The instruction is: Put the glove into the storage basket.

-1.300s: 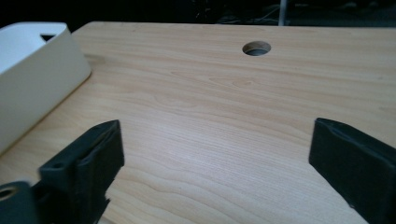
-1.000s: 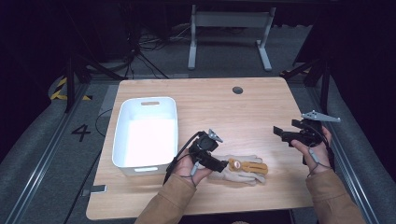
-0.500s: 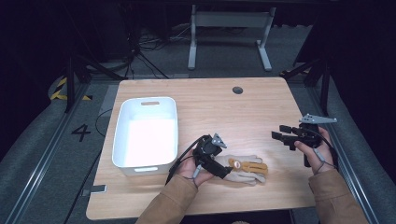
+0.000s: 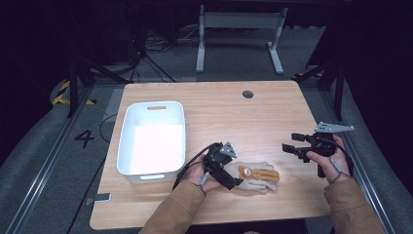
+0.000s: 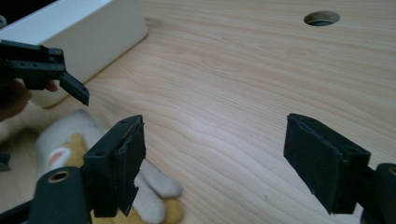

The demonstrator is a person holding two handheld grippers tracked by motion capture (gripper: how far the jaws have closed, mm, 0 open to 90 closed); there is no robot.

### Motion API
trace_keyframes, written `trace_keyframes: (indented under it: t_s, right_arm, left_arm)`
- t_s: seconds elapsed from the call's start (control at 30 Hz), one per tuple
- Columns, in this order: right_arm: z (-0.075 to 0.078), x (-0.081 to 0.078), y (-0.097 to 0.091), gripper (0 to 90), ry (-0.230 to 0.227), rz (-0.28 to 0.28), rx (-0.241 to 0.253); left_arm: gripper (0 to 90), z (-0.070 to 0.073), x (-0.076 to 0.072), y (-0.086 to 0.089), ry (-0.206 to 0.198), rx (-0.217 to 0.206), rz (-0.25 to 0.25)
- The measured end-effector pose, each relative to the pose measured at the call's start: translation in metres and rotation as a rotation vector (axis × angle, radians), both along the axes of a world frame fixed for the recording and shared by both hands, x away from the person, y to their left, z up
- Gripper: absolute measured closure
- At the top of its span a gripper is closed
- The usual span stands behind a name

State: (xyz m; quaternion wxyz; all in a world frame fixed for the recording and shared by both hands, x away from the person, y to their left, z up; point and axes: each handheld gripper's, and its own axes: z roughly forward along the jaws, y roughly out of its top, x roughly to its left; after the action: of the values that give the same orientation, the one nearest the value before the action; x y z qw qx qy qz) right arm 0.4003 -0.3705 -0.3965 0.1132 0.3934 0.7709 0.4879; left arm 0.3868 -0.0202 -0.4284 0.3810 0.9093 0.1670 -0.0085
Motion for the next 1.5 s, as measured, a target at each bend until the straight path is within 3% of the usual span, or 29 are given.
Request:
trace_keyframes:
  t_s: [0.13,0.3,0.53,0.93,1.03,1.13,1.27,1.4,1.5]
  right_arm:
    - [0.000,-0.003,-0.003,23.9,-0.005,-0.025,-0.047]
    - [-0.002,-0.004,-0.008,24.6,-0.003,-0.031,-0.036]
    - [-0.004,-0.004,-0.008,25.8,0.012,-0.014,-0.032]
    - [-0.006,-0.004,-0.008,27.1,0.026,-0.006,-0.022]
    - [-0.006,-0.004,-0.008,27.9,0.031,-0.007,-0.018]
    - [-0.006,-0.004,-0.009,29.4,0.037,-0.016,-0.013]
    - [-0.007,-0.003,-0.011,29.6,0.044,-0.025,-0.006]
    - [-0.008,-0.003,-0.011,30.1,0.052,-0.021,-0.008]
    - [-0.010,-0.002,-0.010,30.3,0.059,-0.019,-0.009]
  left_arm:
    - [0.0,-0.003,0.003,-0.001,0.002,0.006,0.001]
    - [0.0,-0.008,0.005,-0.003,-0.004,0.011,-0.027]
    - [0.0,-0.017,0.003,-0.011,-0.004,0.057,-0.087]
    - [0.0,-0.028,0.003,-0.020,-0.008,0.129,-0.103]
    - [0.0,-0.029,0.002,-0.022,-0.030,0.143,-0.100]
    - [0.3,-0.030,0.002,-0.025,-0.050,0.183,-0.097]
    - [3.3,-0.031,-0.001,-0.029,-0.074,0.219,-0.093]
    - [5.7,-0.030,-0.001,-0.028,-0.077,0.212,-0.092]
    - [15.9,-0.028,-0.002,-0.026,-0.083,0.201,-0.097]
